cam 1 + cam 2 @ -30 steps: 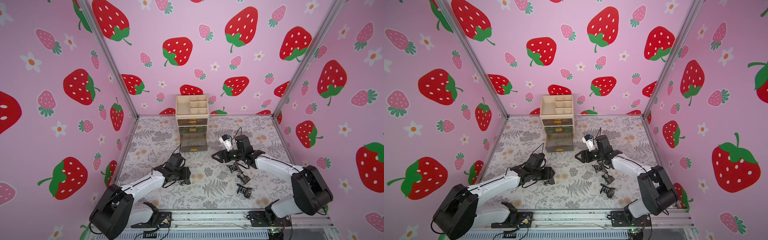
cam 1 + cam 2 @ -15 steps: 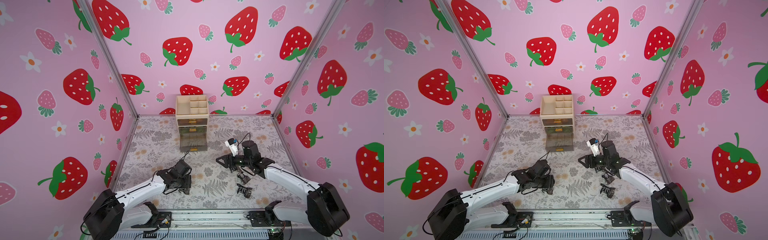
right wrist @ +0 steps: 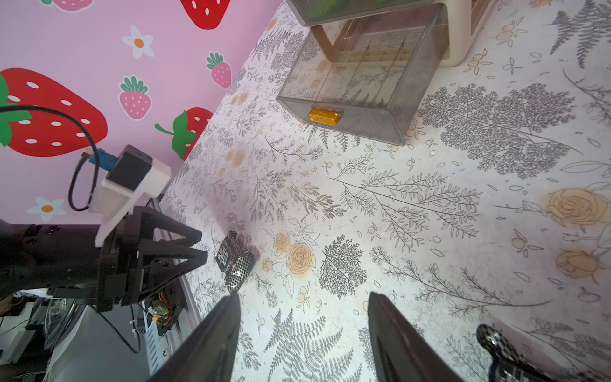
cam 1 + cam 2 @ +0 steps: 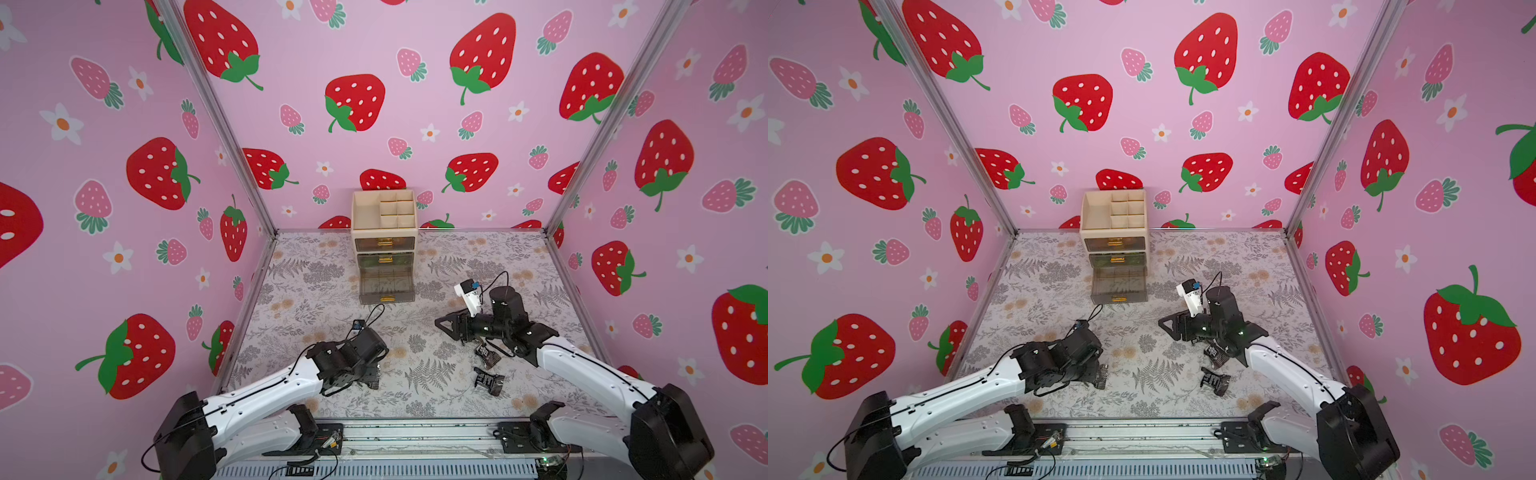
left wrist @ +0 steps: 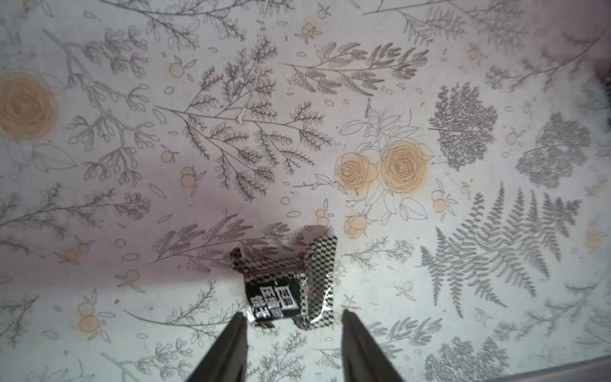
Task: Place the cookies into the drawer by color
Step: Pick up the cookie at the center of the board.
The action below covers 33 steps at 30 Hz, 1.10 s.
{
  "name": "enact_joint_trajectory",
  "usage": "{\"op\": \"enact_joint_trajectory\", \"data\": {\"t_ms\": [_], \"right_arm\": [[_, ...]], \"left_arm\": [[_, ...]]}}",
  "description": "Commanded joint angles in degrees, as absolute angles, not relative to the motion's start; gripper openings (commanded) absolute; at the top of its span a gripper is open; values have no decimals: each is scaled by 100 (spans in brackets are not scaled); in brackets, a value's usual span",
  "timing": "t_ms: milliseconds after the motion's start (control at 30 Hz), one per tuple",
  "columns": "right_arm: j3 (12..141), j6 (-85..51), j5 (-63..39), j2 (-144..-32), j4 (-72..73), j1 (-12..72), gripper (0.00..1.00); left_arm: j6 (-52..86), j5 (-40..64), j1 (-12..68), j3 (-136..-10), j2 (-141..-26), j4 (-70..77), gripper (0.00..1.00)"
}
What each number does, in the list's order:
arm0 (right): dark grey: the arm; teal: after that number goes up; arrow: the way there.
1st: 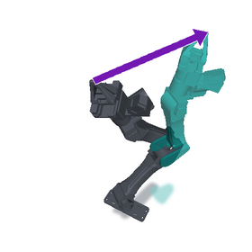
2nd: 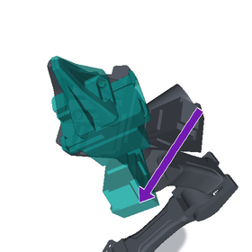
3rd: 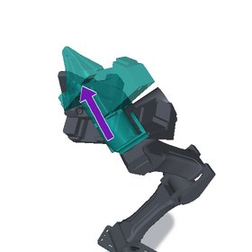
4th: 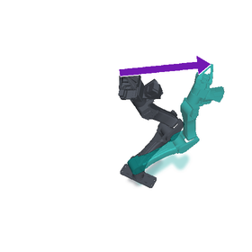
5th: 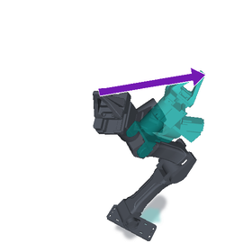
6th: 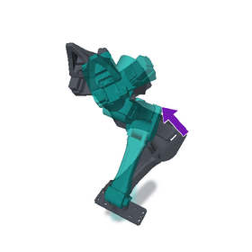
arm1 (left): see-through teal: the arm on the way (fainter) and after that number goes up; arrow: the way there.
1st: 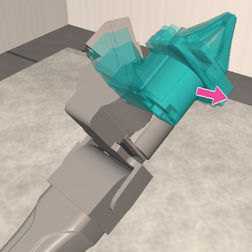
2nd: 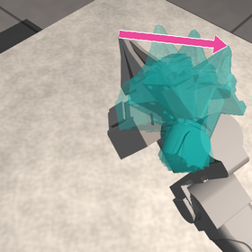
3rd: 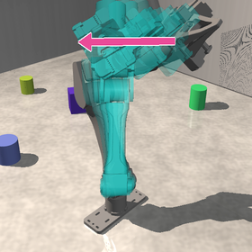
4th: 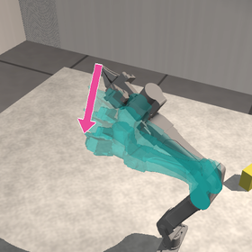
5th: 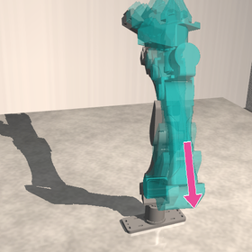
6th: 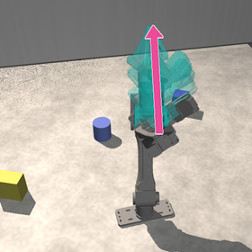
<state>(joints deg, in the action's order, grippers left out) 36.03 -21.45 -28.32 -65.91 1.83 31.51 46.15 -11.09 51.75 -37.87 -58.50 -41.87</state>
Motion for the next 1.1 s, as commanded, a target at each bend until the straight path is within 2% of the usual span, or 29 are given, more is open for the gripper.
{"op": "enact_joint_trajectory", "data": {"t_ms": [0, 67, 433, 733, 900, 1067], "right_arm": [[3560, -2162, -2785, -6457, 101, 3192, 66], [3558, -2180, -2782, -6414, 86, 3207, 66], [3398, -2385, -2683, -6137, 131, 3322, 66], [3372, -2347, -2637, -6151, 45, 3340, 67], [3370, -2315, -2628, -6179, 31, 3340, 67], [3369, -2320, -2620, -6135, 18, 3340, 67]], "left_arm": [[4897, -895, 5338, -3657, -5635, -4516, 36], [4967, -731, 5471, -3542, -5618, -4379, 30], [4817, -159, 5634, -3310, -6493, -3388, 28], [4790, -79, 5646, -3287, -6917, -3231, 30], [4880, -278, 5754, -3374, -6649, -3706, 31], [5021, -419, 5818, -3279, -6252, -3965, 36]]}}
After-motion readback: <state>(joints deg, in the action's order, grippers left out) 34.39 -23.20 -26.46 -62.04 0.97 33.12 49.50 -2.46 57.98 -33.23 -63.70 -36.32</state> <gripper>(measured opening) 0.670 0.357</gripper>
